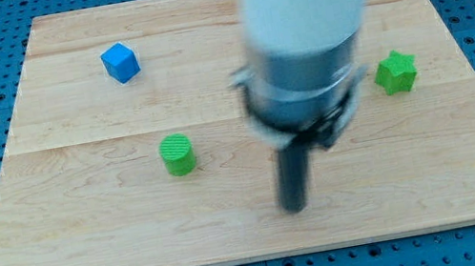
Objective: Place the green circle to the top left side of the blue triangle
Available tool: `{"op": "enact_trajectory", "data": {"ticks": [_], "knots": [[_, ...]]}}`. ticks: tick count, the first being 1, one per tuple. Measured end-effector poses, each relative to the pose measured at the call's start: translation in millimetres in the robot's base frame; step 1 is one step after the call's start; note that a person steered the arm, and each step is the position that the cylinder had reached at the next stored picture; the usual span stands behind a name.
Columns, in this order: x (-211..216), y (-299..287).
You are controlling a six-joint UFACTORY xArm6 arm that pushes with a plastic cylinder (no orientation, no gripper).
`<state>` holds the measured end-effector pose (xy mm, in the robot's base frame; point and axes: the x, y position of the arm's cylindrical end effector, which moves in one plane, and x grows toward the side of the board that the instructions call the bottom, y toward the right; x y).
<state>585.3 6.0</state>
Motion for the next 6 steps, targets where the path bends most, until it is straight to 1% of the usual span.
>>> {"op": "enact_trajectory", "data": {"ticks": [1,2,3,4,5,6], "knots": [[-12.4,-74.5],[-68.1,-79.1],[-100.7,-91.2],[-141.8,-76.5],[-156.3,-111.5],[-193.5,-68.1]]}}
